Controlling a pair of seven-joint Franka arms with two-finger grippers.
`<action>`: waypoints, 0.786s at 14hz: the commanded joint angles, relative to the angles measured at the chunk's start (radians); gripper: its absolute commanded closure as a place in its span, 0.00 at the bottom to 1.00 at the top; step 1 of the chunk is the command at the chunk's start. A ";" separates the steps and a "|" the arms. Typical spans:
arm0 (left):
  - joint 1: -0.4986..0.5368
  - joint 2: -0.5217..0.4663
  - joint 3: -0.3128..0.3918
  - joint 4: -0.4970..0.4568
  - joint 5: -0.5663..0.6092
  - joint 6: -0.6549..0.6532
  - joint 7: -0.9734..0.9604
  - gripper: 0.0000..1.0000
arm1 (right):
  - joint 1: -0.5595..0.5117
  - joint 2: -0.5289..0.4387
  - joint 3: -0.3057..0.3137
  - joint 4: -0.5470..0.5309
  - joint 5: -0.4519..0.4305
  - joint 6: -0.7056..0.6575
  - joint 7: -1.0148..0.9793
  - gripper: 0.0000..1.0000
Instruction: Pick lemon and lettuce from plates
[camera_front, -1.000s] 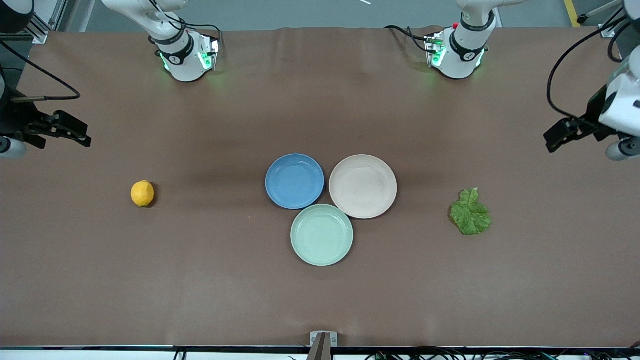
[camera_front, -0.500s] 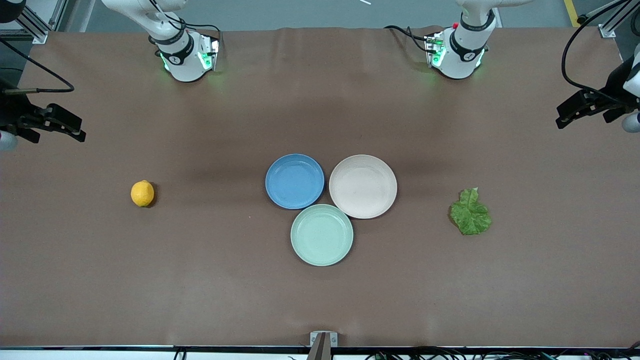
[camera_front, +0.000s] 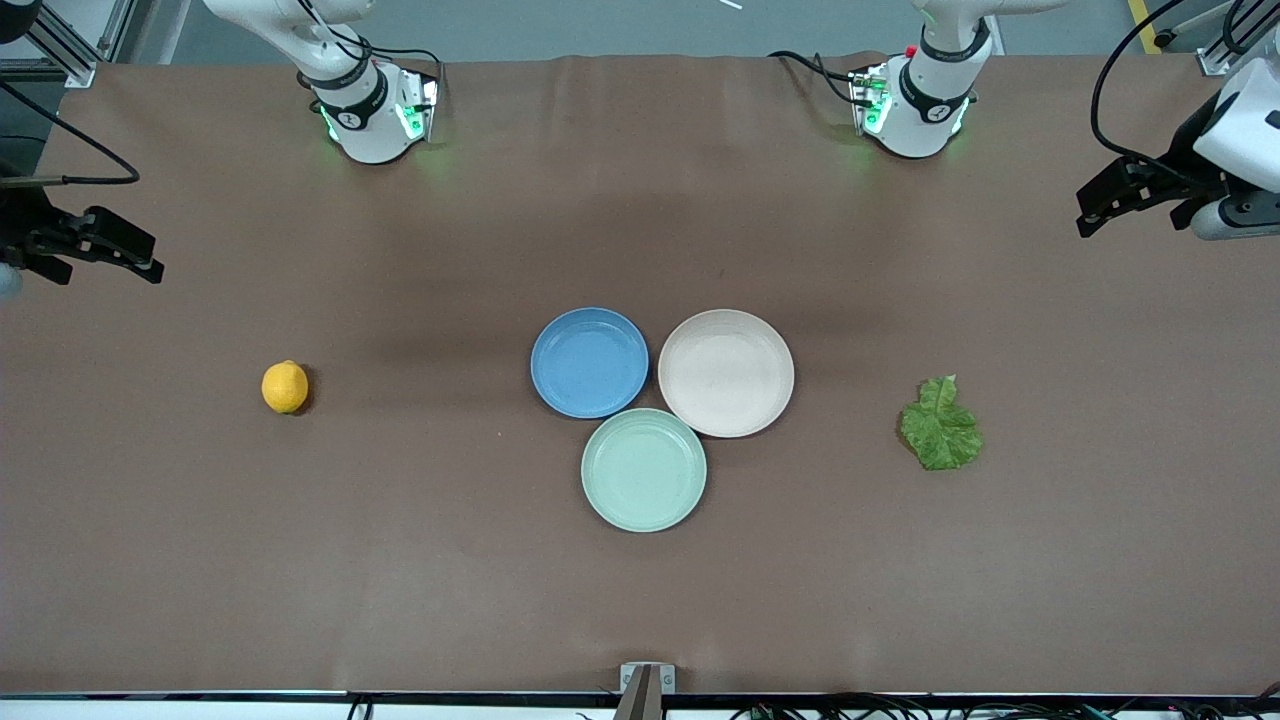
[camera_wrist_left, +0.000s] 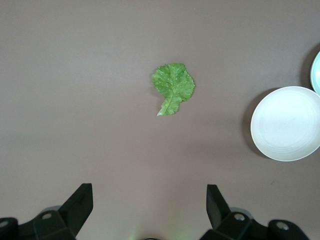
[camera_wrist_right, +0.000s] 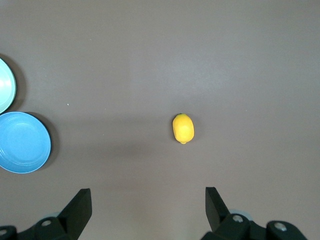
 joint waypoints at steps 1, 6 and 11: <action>0.003 -0.013 0.002 -0.007 -0.027 0.011 0.020 0.00 | -0.012 -0.057 0.009 -0.067 0.004 0.017 0.013 0.00; 0.007 0.016 0.004 0.028 -0.027 0.011 0.020 0.00 | -0.023 -0.076 0.009 -0.070 0.005 0.015 0.014 0.00; 0.007 0.022 0.004 0.034 -0.027 0.011 0.020 0.00 | -0.026 -0.074 0.009 -0.066 0.005 0.015 0.014 0.00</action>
